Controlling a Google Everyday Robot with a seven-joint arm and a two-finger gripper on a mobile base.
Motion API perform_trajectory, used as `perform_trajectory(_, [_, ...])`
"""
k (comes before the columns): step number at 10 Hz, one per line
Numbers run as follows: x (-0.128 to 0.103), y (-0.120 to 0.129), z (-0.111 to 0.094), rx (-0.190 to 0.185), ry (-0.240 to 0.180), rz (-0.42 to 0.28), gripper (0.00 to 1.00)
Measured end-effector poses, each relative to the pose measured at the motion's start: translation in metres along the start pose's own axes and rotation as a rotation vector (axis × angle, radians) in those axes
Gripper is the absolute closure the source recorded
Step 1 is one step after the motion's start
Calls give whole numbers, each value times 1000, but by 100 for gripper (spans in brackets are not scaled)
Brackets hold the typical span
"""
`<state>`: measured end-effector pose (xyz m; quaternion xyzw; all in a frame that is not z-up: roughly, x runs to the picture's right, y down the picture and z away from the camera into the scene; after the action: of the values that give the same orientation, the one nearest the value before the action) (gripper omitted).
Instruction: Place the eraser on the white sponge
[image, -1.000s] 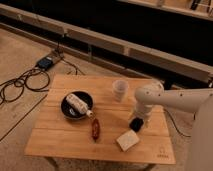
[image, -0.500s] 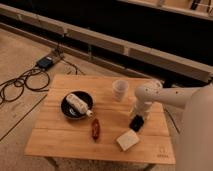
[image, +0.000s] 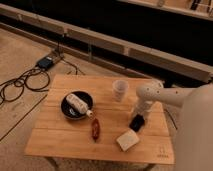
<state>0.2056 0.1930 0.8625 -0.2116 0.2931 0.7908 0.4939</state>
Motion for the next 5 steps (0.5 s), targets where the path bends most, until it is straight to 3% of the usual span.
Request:
perform_trajectory(2, [-1,-2,1,0,0,5,42])
perform_trajectory(5, [2,1,0,-7,7,-7,72])
